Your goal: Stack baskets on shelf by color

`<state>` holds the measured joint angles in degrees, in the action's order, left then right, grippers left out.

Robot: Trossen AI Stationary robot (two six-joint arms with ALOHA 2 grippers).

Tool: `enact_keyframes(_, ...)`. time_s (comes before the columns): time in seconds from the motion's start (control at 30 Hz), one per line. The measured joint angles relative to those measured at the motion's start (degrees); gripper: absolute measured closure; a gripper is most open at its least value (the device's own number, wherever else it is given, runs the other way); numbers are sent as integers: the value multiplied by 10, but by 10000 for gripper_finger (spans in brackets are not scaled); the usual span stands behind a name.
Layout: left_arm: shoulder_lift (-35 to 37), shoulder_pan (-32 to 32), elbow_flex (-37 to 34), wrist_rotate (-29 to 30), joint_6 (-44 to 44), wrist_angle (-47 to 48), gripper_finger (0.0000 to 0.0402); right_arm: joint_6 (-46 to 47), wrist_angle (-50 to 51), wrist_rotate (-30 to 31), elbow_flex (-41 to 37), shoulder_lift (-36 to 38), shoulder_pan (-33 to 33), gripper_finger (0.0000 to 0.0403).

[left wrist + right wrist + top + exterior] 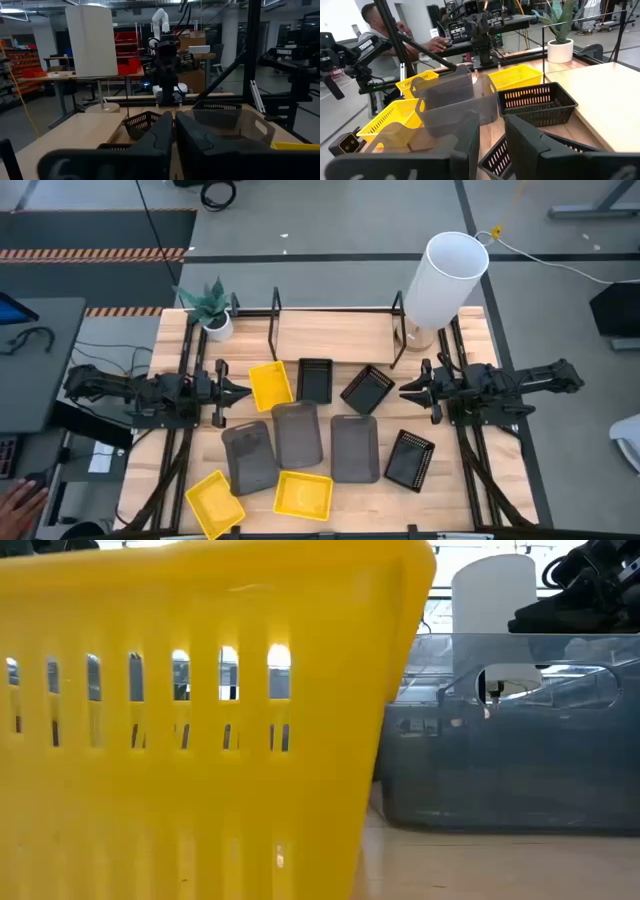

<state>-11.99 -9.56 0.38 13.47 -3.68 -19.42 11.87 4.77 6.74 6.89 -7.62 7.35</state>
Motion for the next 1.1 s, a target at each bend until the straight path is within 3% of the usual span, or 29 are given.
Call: enact_keyframes(1.1, 0, 0, 0, 0, 0, 0, 371, 0, 0, 0, 0, 0, 0, 305)
